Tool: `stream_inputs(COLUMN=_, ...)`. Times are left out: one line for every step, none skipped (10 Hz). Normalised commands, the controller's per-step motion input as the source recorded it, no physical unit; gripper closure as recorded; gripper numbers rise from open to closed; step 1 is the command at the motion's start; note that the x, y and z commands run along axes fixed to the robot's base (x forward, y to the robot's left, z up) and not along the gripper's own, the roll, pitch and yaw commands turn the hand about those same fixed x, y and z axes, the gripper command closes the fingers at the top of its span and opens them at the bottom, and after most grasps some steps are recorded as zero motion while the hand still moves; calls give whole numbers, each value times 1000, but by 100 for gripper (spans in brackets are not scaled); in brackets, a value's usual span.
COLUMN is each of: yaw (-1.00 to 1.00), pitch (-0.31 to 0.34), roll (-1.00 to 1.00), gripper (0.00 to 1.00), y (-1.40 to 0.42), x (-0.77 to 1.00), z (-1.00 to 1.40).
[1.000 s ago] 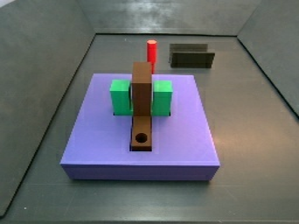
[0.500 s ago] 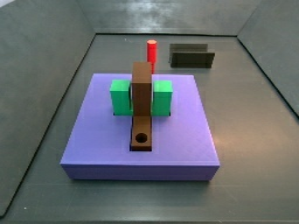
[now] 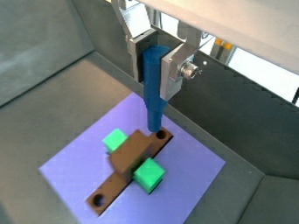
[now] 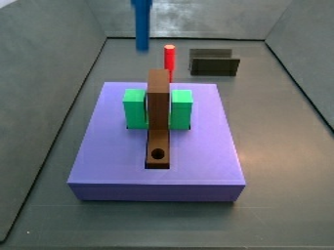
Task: Pick up the blue object. Move up. Move to above the board. Insert the blue object.
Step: Insert the blue object.
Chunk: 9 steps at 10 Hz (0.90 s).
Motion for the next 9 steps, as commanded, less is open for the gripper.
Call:
stream_inputs(yaw=54, pitch=-69, roll=59, gripper=100, y=-840, x=-109, z=-566)
stream_inputs(yaw=63, pitch=-83, roll=14, gripper=100, y=-683, x=-117, z=-574)
stream_inputs(yaw=49, pitch=-64, roll=0, gripper=100, y=-446, x=-6, z=-537)
stream_inputs(yaw=146, pitch=-79, roll=-180, gripper=100, y=-174, x=0, z=-434)
stream_inputs(yaw=143, pitch=-163, roll=-136, gripper=100, y=-31, x=0, z=-454)
stream_inputs(yaw=134, pitch=-210, roll=-34, gripper=100, y=-49, x=54, z=-434)
stream_inputs(yaw=69, pitch=-217, roll=106, gripper=100, y=-200, x=97, z=-300)
stream_inputs(yaw=74, pitch=-234, roll=186, gripper=100, y=-234, x=123, z=-243)
stream_inputs(yaw=120, pitch=-229, roll=361, gripper=100, y=-269, x=157, z=-94)
